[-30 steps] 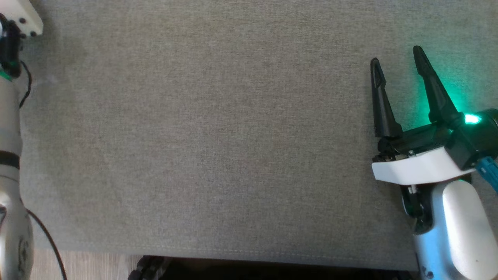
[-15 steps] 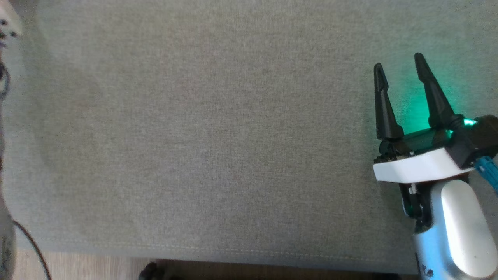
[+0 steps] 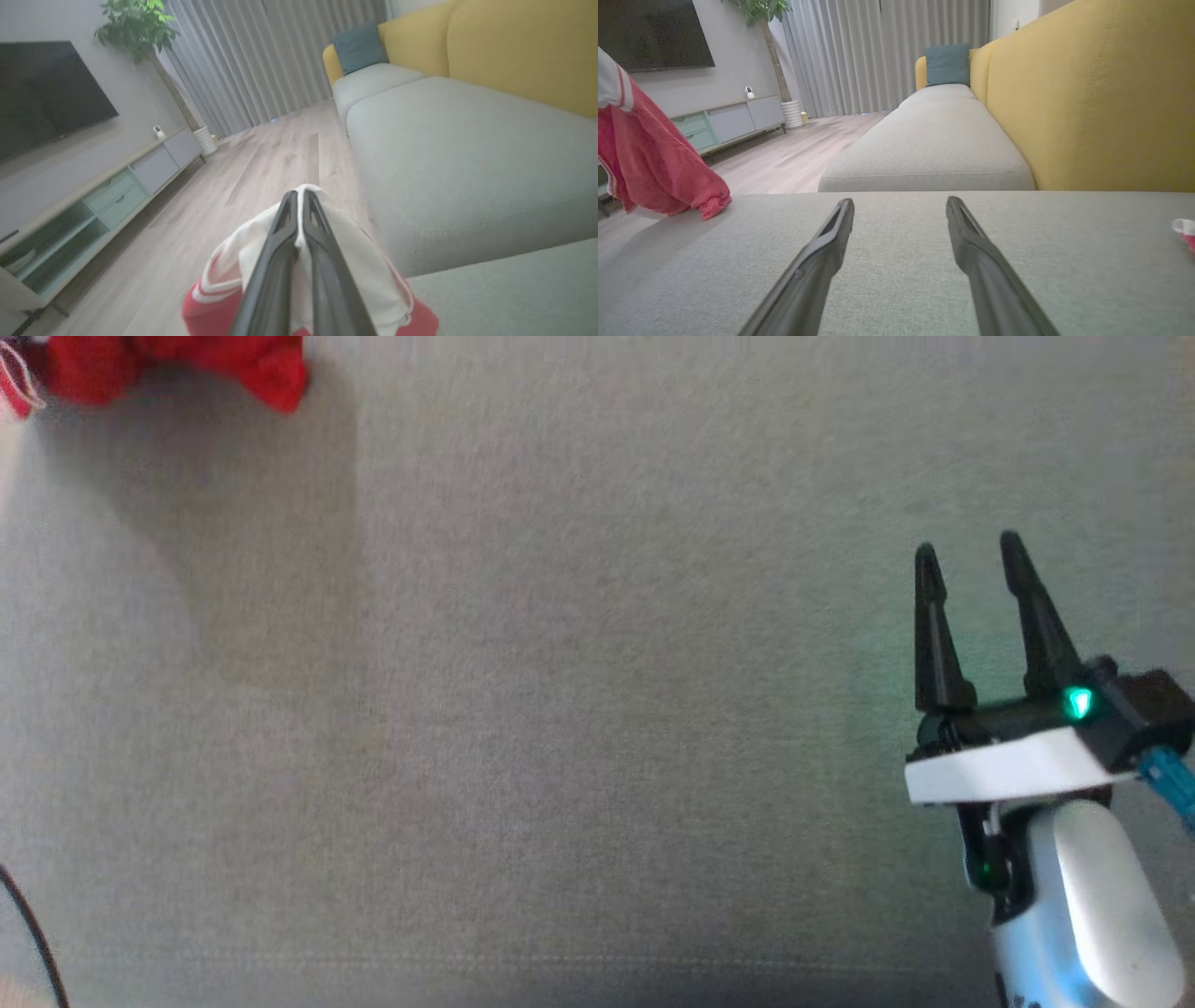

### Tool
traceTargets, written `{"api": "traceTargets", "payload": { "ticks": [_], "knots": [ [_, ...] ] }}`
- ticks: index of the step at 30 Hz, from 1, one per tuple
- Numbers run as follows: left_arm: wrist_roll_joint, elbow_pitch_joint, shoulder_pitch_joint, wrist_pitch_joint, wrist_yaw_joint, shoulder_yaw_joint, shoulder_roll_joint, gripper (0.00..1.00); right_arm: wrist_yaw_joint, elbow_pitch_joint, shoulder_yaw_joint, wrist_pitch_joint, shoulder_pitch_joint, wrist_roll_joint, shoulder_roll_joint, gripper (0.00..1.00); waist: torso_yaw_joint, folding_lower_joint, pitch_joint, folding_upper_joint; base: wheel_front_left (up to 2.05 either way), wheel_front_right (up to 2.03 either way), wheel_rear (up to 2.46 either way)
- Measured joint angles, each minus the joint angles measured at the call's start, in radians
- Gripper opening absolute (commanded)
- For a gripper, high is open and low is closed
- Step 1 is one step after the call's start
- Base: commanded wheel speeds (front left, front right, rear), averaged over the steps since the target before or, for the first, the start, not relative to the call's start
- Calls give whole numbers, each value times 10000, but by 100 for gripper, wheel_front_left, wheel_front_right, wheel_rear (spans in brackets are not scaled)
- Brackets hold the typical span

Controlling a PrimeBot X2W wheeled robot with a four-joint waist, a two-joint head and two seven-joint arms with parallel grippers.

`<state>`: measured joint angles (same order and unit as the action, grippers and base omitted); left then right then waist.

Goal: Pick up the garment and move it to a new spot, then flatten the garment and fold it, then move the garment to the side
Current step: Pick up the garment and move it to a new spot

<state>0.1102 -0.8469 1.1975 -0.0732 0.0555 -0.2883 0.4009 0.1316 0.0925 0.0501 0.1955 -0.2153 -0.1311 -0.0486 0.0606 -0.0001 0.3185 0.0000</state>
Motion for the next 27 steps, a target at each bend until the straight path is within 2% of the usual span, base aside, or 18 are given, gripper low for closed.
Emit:
{"api": "traceTargets", "payload": {
  "ticks": [5,11,19,23,27],
  "knots": [
    [-128,798,98,339,265,-600,-242,0,0,380,-297,163,506,-192,4,100,-433,0,-985,0,0,0,0],
    [-100,1787,226,821,514,-1235,-957,0,0,719,-332,301,802,-477,10,100,-1302,0,-1759,0,0,0,0],
    [305,2560,677,1085,499,-1513,-1864,0,0,911,-221,437,861,-780,13,100,-2625,0,-2204,0,0,0,0],
    [456,2617,542,1246,456,-1515,-1921,0,0,982,-217,458,862,-790,13,100,-3091,0,-2165,0,0,0,0],
    [734,2554,-588,1243,318,-1499,-1808,0,0,1049,-236,514,868,-788,13,100,-3187,0,-1970,0,0,0,0]
  ]
}}
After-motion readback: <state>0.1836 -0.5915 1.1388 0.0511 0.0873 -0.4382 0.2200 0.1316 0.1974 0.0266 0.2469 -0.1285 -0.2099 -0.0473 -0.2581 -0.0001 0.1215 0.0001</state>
